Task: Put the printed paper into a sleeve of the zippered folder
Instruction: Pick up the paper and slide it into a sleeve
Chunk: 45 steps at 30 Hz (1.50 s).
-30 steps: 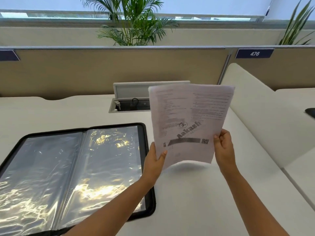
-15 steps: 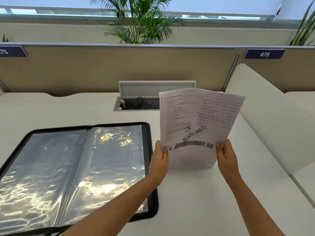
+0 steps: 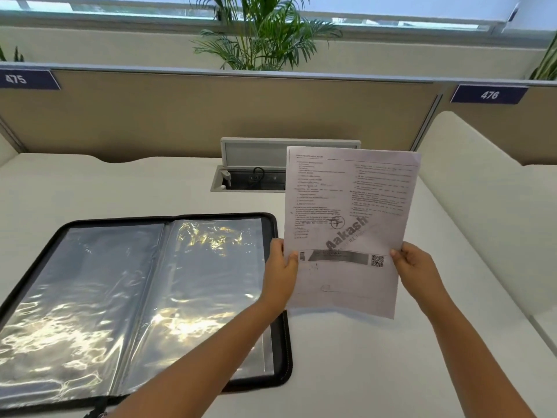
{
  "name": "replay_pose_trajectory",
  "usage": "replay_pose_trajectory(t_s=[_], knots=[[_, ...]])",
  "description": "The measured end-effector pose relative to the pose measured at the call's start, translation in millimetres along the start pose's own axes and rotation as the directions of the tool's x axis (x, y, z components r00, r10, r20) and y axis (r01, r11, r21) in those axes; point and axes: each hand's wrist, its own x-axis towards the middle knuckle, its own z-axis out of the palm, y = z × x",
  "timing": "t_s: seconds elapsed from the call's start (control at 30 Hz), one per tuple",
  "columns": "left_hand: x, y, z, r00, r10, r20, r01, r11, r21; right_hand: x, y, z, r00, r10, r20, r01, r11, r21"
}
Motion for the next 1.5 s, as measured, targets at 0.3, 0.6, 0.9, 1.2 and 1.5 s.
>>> replay_pose_trajectory(t_s=[0.3, 0.6, 0.9, 1.2, 1.5], knots=[[8, -54, -124, 0.987, 0.131, -0.095, -0.055, 0.824, 0.564, -13, -9, 34, 0.986, 0.167, 0.006, -0.167, 0.985, 0.033], [7, -113, -211, 0.984, -0.097, 0.147, -0.101, 0.372, 0.923, -22, -30, 84, 0.961, 0.273, 0.04, -0.271, 0.905, 0.327], [-5, -115, -205, 0.99, -0.029, 0.138, -0.113, 0.425, 0.898, -29, -38, 128, 0.938, 0.345, 0.019, -0.328, 0.871, 0.365], [-6, -111, -208, 0.986, 0.064, 0.153, -0.166, 0.445, 0.88, -34, -42, 156, 0.914, 0.405, -0.024, -0.332, 0.781, 0.528], [79, -101, -242, 0.982, -0.031, 0.189, -0.148, 0.501, 0.853, -23, -48, 180, 0.902, 0.426, -0.068, -0.32, 0.768, 0.555]])
